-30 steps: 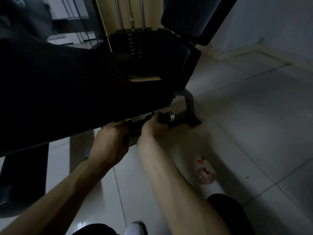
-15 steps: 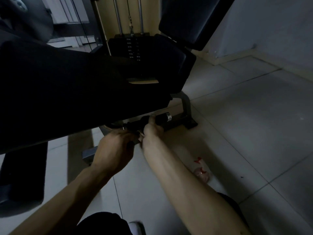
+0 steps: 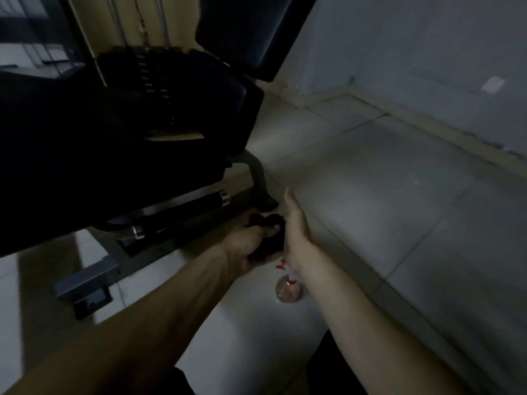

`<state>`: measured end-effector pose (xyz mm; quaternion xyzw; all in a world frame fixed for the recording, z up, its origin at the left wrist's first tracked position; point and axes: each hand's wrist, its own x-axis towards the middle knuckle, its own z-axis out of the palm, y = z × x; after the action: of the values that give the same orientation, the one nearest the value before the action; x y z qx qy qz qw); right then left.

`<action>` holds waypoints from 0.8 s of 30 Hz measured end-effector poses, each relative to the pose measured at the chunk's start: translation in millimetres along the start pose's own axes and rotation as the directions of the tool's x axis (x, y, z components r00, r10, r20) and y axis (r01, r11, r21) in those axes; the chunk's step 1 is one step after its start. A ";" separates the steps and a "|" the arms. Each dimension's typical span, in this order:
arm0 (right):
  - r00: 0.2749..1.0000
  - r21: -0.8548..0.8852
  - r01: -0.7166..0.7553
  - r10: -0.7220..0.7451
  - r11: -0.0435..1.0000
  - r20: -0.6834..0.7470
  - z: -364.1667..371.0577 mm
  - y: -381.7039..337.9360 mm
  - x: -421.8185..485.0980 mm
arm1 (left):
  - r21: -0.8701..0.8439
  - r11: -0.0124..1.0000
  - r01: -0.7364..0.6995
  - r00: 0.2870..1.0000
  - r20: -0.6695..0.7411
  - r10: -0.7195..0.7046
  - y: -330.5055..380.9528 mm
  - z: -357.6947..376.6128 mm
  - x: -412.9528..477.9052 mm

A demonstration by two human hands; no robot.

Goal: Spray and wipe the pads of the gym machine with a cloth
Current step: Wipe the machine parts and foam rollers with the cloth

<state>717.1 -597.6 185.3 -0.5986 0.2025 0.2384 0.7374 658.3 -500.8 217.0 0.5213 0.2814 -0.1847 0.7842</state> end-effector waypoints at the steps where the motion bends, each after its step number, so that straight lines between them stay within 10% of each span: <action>1: 1.000 -0.032 -0.010 0.010 0.999 0.007 -8.9 -0.3 4.3 | 0.013 1.000 0.018 1.000 -0.021 -0.018 -1.1 1.5 7.8; 6: 0.988 -0.459 -0.021 -0.052 0.888 -0.146 -60.5 20.1 36.2 | 0.097 0.985 0.146 0.984 -0.120 -0.134 -14.2 -8.0 39.7; 12: 0.998 -0.931 -0.045 -0.023 0.362 -0.058 -111.3 98.1 110.2 | 0.144 0.961 0.235 0.965 -0.155 -0.213 -47.3 -21.5 76.1; 17: 0.979 -0.945 -0.055 -0.168 0.323 -0.114 -116.4 133.2 126.0 | 0.072 0.944 0.322 0.942 -0.128 -0.311 -60.5 -28.4 91.6; 24: 0.947 -0.733 -0.016 -0.224 0.680 -0.229 -82.7 51.6 46.2 | -0.035 0.943 0.332 0.931 -0.148 -0.333 10.1 24.5 29.6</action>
<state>722.5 -664.8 101.1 -0.8809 0.1661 0.1624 0.4123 693.2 -519.4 212.7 0.4752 0.4252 -0.2731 0.7203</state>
